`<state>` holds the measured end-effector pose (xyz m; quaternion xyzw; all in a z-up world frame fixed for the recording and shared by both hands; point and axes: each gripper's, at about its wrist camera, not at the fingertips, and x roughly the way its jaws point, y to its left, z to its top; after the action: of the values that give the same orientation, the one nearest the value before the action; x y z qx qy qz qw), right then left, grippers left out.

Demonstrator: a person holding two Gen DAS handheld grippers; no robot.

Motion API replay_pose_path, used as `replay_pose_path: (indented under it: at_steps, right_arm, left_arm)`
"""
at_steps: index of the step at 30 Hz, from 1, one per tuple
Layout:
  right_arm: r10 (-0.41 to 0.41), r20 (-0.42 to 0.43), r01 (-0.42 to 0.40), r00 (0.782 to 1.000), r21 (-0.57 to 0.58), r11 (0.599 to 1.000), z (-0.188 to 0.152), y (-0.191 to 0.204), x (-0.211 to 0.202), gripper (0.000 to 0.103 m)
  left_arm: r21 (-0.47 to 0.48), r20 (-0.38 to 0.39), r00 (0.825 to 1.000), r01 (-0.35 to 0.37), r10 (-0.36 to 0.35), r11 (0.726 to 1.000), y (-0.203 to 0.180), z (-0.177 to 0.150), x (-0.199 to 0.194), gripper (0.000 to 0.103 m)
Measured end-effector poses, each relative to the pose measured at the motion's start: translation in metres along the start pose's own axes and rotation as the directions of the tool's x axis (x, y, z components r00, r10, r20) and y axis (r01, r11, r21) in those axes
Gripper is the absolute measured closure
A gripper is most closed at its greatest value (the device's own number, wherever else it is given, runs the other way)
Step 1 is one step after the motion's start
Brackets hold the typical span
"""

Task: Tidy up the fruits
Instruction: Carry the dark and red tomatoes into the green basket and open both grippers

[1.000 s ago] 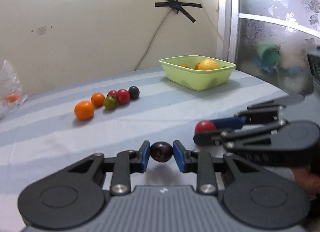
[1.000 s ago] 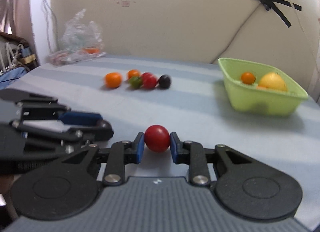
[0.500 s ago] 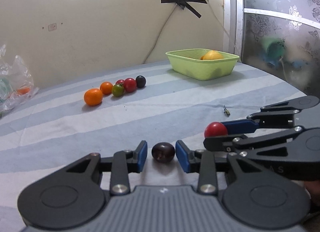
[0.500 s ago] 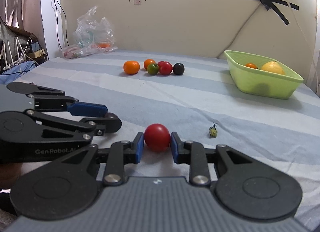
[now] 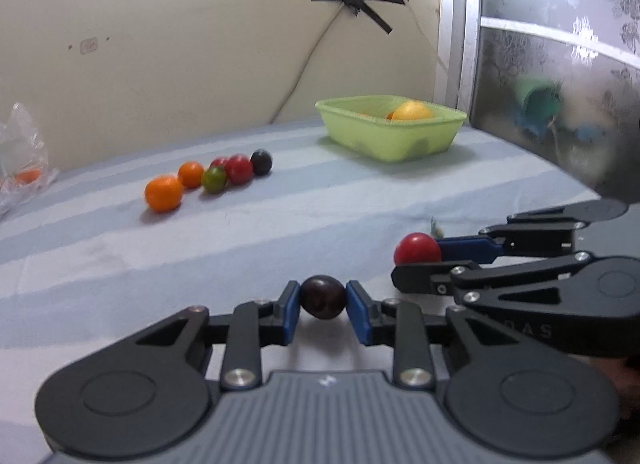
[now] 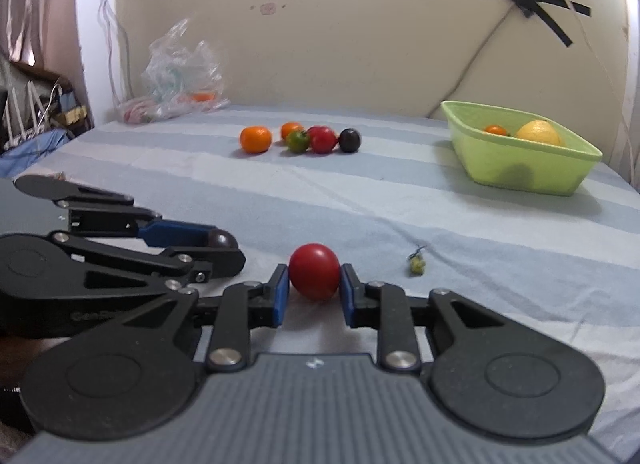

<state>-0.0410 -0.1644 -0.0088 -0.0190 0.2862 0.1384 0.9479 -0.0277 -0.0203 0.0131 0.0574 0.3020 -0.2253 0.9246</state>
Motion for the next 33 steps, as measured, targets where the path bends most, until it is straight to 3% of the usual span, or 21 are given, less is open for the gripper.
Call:
replay_pose_path:
  at_steps: [4,10,17,26,33]
  right_arm:
    - [-0.02,0.036,0.018,0.999,0.053,0.998,0.013,-0.021,0.002,0.074]
    - [-0.123,0.142,0.111,0.982,0.09,0.99,0.047,-0.07,0.005,0.074]
    - [-0.226,0.187,0.203,0.956,0.135,0.97,0.074,-0.13,0.035,0.073]
    - [-0.269,0.16,0.252,0.95,0.118,0.96,0.076,-0.148,0.073,0.072]
    - [-0.266,0.203,0.241,0.942,0.14,0.96,0.075,-0.152,0.066,0.069]
  left_arm:
    - [-0.005,0.03,0.999,0.033,-0.033,0.999,-0.001,0.031,0.012,0.077]
    - [-0.005,0.096,0.991,0.095,-0.094,0.995,-0.006,0.101,0.05,0.077]
    - [-0.063,0.018,0.987,0.159,-0.158,0.985,-0.01,0.173,0.143,0.077]
    - [-0.057,-0.06,0.989,0.134,-0.138,0.989,-0.019,0.193,0.211,0.076]
    - [-0.067,-0.042,0.99,0.13,-0.133,0.989,-0.019,0.188,0.201,0.069]
